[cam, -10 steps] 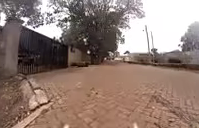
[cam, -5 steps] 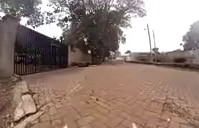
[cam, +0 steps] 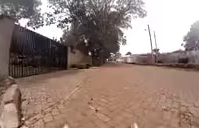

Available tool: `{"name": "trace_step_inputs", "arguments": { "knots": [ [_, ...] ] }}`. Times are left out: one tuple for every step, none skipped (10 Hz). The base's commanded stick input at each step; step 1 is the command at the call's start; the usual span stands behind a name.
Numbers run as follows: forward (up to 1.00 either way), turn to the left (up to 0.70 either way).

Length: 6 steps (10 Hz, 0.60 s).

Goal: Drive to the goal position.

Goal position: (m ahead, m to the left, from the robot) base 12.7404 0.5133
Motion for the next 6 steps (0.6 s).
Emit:
{"name": "trace_step_inputs", "arguments": {
  "knots": [
    [0.7,0.0],
    [0.7,0.0],
    [0.7,0.0],
    [0.7,0.0],
    [0.7,0.0],
    [0.7,0.0]
  ]
}}
